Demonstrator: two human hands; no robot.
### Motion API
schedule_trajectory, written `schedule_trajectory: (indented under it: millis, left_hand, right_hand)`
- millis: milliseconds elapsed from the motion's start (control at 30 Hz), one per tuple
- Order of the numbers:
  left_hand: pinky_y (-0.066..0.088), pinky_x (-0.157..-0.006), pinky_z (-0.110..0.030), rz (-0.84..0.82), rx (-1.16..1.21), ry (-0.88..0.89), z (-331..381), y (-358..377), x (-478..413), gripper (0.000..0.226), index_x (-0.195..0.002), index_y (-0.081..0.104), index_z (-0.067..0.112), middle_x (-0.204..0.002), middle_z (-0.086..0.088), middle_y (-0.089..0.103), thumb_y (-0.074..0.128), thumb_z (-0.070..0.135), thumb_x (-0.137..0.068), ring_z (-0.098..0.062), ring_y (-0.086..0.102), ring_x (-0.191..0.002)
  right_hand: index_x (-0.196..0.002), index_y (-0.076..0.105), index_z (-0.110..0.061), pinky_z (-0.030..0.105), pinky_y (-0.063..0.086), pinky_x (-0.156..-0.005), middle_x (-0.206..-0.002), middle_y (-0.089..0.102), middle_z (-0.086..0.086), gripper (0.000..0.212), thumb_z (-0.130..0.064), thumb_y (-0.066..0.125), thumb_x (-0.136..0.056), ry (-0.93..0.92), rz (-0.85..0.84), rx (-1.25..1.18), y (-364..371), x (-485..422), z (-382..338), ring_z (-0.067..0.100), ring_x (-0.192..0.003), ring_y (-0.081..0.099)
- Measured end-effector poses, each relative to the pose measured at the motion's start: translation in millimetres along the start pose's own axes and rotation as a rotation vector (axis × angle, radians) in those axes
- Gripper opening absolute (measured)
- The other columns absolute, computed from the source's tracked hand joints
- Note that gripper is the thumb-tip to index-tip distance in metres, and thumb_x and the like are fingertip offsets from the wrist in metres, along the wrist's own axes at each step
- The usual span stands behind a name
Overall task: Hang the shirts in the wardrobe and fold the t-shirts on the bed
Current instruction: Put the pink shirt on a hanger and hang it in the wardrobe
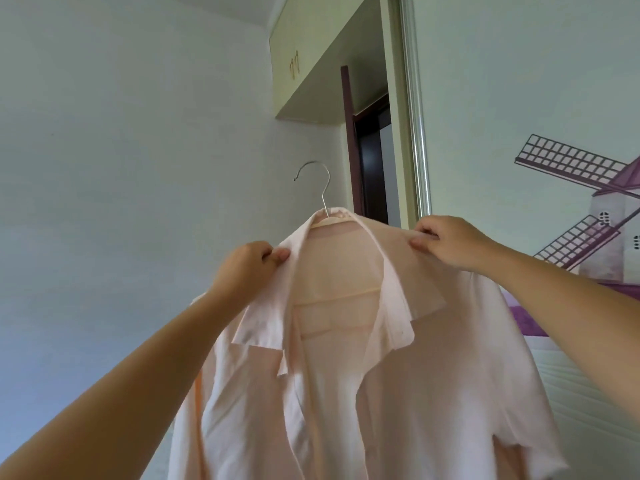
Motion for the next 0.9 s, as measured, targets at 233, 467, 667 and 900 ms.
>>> schedule_trajectory:
  millis: [233,467,667,900]
  left_hand:
    - [0.020,-0.048,-0.031,0.076,0.106,0.021,29,32,-15,0.048,-0.055,0.029,0.012,-0.052,-0.001,0.033,0.047,0.028,-0.097,-0.015,0.029,-0.050]
    - [0.029,-0.053,-0.030,-0.032,0.174,0.002,43,127,-49,0.039,-0.065,0.044,0.010,-0.058,-0.001,0.045,0.047,0.034,-0.096,-0.021,0.043,-0.061]
    - [0.040,-0.085,-0.038,0.133,-0.048,0.179,103,149,-104,0.062,-0.108,0.055,0.013,-0.103,-0.001,0.056,0.050,0.067,-0.079,-0.025,0.054,-0.099]
    - [0.030,-0.049,-0.025,-0.106,-0.439,0.197,187,133,-173,0.031,-0.067,0.036,0.016,-0.063,0.003,0.043,0.048,0.034,-0.090,-0.022,0.047,-0.063]
  right_hand:
    - [-0.086,0.048,-0.024,0.029,0.038,-0.065,-0.085,0.057,-0.003,0.007,-0.022,0.047,-0.093,-0.012,-0.026,0.118,3,4,24,0.020,-0.081,0.054]
    - [-0.068,0.052,-0.013,0.016,0.030,-0.053,-0.073,0.054,0.001,0.030,0.001,0.039,-0.091,0.066,-0.032,0.006,22,-30,105,0.016,-0.070,0.047]
    - [-0.083,0.059,0.000,0.018,0.032,-0.056,-0.086,0.062,0.012,0.020,0.000,0.040,-0.090,0.107,-0.050,0.003,11,-83,161,0.023,-0.079,0.052]
    - [-0.075,0.055,-0.019,0.013,0.033,-0.056,-0.081,0.059,-0.001,0.027,-0.002,0.041,-0.091,0.101,-0.023,0.041,-80,-151,159,0.012,-0.073,0.050]
Point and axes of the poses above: each hand's wrist, its own x-axis away from the middle knuckle, its own y-axis out of the palm, z = x × y, the point moved 10 cm from there along -x, towards the middle knuckle
